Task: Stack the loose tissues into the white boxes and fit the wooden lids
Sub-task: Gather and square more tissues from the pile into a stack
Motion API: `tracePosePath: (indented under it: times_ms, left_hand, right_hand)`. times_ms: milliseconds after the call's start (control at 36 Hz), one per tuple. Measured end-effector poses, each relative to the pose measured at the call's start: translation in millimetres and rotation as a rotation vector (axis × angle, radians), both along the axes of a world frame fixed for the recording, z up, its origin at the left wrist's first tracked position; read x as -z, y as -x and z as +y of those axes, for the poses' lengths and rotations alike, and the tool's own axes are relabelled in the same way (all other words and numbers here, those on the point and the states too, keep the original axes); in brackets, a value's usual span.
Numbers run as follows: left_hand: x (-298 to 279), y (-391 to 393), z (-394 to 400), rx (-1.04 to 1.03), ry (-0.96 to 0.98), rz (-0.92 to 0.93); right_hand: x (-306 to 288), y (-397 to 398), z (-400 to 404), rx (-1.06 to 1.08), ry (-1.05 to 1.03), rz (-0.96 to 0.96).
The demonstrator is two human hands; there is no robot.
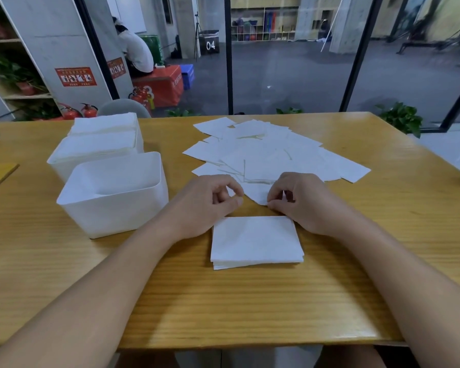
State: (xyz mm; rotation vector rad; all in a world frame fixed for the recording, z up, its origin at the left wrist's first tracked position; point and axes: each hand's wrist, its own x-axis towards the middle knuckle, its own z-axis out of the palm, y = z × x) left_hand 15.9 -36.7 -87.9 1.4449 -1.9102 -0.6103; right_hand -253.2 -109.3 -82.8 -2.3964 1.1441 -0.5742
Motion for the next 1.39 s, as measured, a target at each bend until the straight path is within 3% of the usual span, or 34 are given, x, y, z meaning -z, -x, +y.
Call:
tracePosePath:
  times_ms: [167, 306, 583, 778, 972, 1111, 1194, 1306, 1389]
  left_hand:
    - [0.7, 1.0, -2.7, 0.028, -0.034, 0.081]
    - [-1.6, 4.0, -1.6, 0.019, -0.052, 0.141]
    - [-11.4, 7.3, 1.7, -0.105, -0.094, 0.415]
    - [-11.7, 0.8, 0.3, -0.161, -0.018, 0.517]
    - [-13.5, 1.2, 0.9, -0.005, -0.087, 0.699]
    - [-14.1, 2.7, 2.5, 0.002, -0.092, 0.717]
    - [-16.0, 2.2, 3.6, -0.037, -0.105, 0.623]
    - [-20.3, 3.7, 7.0, -0.084, -0.092, 0.523]
    - [-22.0, -1.4, 7.3, -0.061, -0.09, 0.455]
  right_hand:
    - [-11.1, 1.5, 6.2, -0.026, 0.031, -0.141]
    - [-17.3, 1.7, 15.2, -0.198, -0.08, -0.268]
    - [-25.4, 6.7, 21.8, -0.436, -0.222, -0.28]
    - [-22.6, 4.9, 19.1, -0.344, -0.18, -0.27]
    - [-11.4, -0.5, 10.7, -0.089, -0.07, -0.287]
    - [-8.4, -3.5, 7.5, -0.018, -0.096, -0.306]
    - [-9.6, -1.5, 6.8, -0.034, -0.138, -0.413]
    - [-16.2, 3.3, 6.9, -0.086, -0.335, -0.514]
    - [-20.7, 8.5, 7.2, -0.124, -0.449, -0.485]
